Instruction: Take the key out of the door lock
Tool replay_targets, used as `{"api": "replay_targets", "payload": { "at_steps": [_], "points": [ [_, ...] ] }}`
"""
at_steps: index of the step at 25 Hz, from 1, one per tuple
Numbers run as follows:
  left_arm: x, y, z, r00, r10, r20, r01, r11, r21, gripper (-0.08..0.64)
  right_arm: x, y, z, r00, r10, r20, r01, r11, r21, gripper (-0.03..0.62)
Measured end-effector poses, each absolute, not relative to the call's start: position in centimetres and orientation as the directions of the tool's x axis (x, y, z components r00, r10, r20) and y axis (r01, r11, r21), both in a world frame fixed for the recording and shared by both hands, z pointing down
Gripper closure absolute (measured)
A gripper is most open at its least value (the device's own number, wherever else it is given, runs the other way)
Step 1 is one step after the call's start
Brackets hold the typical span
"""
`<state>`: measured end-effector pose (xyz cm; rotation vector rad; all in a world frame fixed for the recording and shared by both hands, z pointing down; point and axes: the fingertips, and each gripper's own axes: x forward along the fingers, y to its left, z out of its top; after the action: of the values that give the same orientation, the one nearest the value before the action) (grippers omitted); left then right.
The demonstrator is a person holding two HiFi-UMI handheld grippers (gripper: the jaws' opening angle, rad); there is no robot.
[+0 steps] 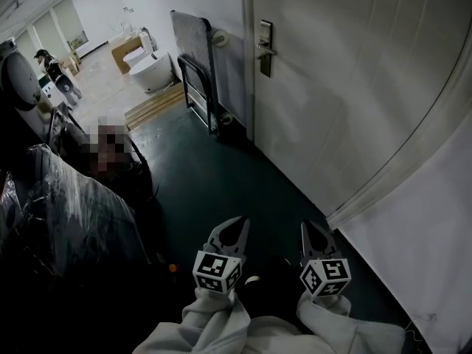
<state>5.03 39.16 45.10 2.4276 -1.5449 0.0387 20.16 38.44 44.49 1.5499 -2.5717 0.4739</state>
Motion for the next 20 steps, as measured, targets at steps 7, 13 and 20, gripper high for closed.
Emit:
{"api": "replay_targets", "payload": {
  "at_steps": [7, 13, 20],
  "points": [
    [4.6, 37.3, 46.0, 0.431, -0.886, 0.171, -0.894, -0.395, 0.211, 0.546, 19.6, 36.5, 45.7, -0.482, -0.833, 0.272, -0.874, 0.434, -0.219, 0.541],
    [3.5, 33.8, 46.4, 0.406, -0.896, 0.18, -0.904, -0.365, 0.222, 0.546, 18.6, 32.7, 46.4, -0.501, -0.817, 0.286, -0.864, 0.452, -0.223, 0.54],
    [3.3, 27.6, 46.8, 0.399, -0.898, 0.186, -0.908, -0.357, 0.22, 0.546, 18.4, 26.5, 46.8, -0.509, -0.807, 0.299, -0.859, 0.457, -0.23, 0.54]
  ]
}}
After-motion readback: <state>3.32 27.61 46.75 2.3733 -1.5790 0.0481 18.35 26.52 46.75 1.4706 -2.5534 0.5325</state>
